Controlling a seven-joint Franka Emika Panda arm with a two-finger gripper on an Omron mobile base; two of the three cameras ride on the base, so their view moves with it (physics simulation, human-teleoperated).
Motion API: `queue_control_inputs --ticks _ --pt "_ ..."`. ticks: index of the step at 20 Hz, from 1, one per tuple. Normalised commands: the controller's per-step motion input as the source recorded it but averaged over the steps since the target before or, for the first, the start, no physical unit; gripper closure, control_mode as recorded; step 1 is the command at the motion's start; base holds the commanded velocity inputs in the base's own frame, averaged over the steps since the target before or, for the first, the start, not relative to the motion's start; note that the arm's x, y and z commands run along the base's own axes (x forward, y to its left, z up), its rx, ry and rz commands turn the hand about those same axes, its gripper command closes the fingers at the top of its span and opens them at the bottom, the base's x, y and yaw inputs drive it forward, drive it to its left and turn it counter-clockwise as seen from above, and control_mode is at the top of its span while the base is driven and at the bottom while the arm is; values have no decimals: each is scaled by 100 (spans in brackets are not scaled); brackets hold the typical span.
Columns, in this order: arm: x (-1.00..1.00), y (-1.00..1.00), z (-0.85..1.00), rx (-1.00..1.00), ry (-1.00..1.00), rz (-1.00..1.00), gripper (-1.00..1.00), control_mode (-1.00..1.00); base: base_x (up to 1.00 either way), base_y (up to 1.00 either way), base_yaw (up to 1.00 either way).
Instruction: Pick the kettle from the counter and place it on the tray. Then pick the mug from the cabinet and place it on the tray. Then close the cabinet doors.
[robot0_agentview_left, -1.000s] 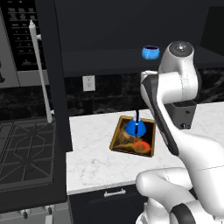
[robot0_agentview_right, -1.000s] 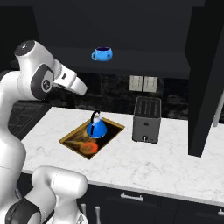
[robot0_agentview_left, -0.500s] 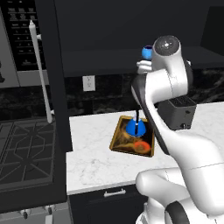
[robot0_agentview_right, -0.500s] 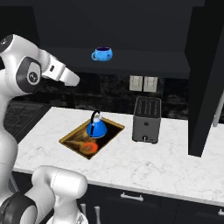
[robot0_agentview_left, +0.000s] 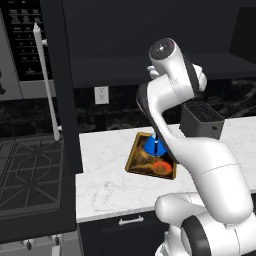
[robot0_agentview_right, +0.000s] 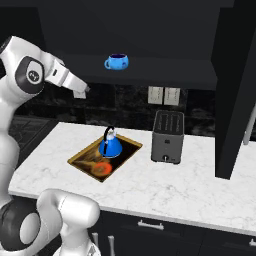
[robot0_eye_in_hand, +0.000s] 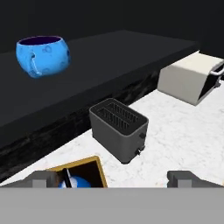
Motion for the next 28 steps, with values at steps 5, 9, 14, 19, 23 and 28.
queue_control_inputs --ticks 5,9,14,19,23,28 --pt "32 0 1 -2 0 -10 -100 -100 0 0 0" --pt "30 0 14 0 0 -5 -100 -100 0 0 0" --pt "30 0 5 0 0 -2 -100 -100 0 0 0" --pt "53 -3 0 0 3 0 -100 -100 0 0 0" --pt "50 -2 0 0 1 0 -100 -100 0 0 0" --pt "44 -2 0 0 0 0 -100 -100 0 0 0"
